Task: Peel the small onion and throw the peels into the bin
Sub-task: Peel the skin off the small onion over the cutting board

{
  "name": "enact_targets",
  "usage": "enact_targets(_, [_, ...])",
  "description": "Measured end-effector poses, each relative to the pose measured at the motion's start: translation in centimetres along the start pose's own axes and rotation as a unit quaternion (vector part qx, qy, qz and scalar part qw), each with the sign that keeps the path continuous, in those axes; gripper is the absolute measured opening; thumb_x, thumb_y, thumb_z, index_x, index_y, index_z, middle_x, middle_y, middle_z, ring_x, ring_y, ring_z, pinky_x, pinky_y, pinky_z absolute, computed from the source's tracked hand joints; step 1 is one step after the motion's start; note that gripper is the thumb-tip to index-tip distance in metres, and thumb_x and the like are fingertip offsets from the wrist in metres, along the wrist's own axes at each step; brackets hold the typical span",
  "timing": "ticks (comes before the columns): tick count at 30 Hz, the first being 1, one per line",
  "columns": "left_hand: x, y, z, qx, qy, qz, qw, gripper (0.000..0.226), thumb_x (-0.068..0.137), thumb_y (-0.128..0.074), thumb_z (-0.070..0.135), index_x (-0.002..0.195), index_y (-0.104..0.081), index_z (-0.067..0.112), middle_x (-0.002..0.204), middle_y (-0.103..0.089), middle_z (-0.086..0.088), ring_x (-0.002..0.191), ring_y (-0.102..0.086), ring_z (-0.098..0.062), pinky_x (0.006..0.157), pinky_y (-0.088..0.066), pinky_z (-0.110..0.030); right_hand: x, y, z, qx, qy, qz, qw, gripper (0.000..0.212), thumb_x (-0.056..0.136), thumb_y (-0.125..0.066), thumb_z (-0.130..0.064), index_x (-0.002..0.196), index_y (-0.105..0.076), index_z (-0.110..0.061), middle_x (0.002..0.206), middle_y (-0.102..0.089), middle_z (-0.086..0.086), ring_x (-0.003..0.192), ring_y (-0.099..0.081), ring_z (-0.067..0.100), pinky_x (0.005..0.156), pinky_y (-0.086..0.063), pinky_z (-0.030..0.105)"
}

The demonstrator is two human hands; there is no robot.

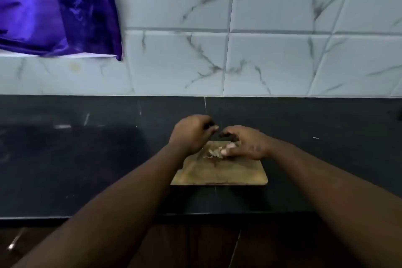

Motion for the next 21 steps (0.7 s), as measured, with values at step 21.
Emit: enact_targets(21, [-6.2, -4.7, 2.3, -0.061, 0.022, 0.043, 0.997, 0.029, 0.1, -0.06, 0.036, 0.089, -0.079, 0.018, 0.088, -0.066, 0.003, 0.081, -0.061, -0.014, 0.07, -0.054, -0.038, -2.2, -5.1, 3.8, 0.4, 0.026, 0.303, 0.865, 0.03, 0.085, -0.081, -0.018, 0.11, -0.066, -0.011, 0.104, -0.072, 0.003, 0.09, -0.07, 0.016, 0.072, -0.06, 0.027])
Point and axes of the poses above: each hand's wrist, its own x-axis towards the middle knuckle, its own y-axis out of the back of the hand, z = x × y, the point moved 3 cm from there along x, towards the middle knuckle
